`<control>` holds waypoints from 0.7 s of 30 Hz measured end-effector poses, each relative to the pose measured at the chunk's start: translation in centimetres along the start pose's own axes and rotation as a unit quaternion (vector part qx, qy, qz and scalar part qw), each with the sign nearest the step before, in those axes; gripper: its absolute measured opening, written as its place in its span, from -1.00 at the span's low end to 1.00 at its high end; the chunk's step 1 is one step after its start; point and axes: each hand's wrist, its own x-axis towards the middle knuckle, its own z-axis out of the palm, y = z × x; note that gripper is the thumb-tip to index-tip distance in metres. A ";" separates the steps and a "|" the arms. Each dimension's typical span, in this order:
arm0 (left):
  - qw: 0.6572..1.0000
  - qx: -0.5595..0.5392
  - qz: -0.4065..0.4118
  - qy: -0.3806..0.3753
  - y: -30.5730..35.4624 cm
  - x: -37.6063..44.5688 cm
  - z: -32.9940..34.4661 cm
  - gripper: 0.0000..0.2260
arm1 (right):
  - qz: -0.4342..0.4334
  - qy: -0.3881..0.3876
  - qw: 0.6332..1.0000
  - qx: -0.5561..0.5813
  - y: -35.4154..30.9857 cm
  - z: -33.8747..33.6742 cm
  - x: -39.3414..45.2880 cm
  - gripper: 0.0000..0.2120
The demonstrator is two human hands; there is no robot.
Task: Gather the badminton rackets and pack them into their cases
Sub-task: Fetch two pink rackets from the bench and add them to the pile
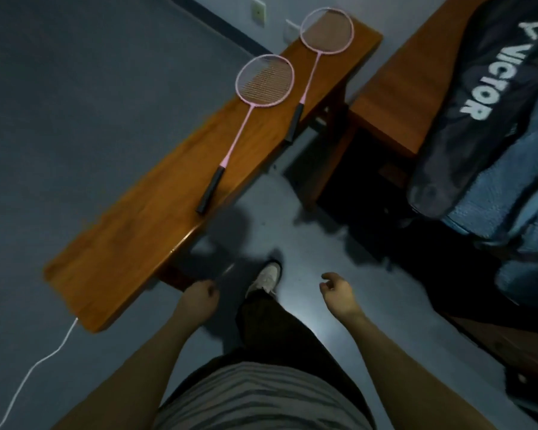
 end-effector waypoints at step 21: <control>0.986 0.035 0.164 -0.004 13.6 29.5 -17.9 -0.52 | -0.087 0.063 0.993 0.053 -28.8 -5.0 22.1 -0.70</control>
